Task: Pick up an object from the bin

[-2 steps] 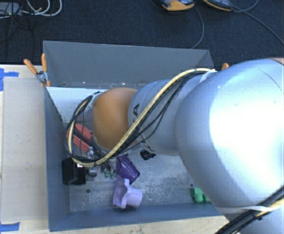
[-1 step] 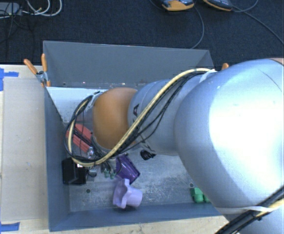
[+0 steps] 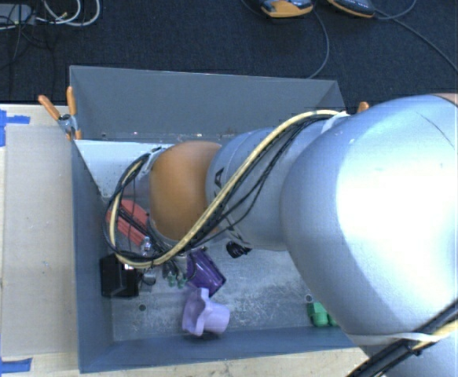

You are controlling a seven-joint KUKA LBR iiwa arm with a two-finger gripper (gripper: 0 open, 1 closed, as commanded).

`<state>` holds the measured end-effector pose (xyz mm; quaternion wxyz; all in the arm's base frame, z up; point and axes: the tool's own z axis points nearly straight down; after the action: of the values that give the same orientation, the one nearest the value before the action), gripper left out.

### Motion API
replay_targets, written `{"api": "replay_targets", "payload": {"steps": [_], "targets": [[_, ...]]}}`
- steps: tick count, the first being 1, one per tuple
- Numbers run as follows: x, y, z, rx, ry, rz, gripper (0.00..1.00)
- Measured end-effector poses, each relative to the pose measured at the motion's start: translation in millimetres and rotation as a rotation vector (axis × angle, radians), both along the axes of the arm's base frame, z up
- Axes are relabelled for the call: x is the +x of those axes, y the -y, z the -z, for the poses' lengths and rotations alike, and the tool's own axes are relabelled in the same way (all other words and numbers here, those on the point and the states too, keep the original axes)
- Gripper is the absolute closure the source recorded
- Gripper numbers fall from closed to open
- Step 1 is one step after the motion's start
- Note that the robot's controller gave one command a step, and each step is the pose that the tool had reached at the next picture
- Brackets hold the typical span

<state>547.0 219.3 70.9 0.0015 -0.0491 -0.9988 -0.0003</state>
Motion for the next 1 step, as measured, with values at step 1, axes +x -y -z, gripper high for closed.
{"api": "replay_targets", "payload": {"steps": [1], "targets": [[0.0,0.0,0.0,0.0,0.0,0.001,1.0]]}}
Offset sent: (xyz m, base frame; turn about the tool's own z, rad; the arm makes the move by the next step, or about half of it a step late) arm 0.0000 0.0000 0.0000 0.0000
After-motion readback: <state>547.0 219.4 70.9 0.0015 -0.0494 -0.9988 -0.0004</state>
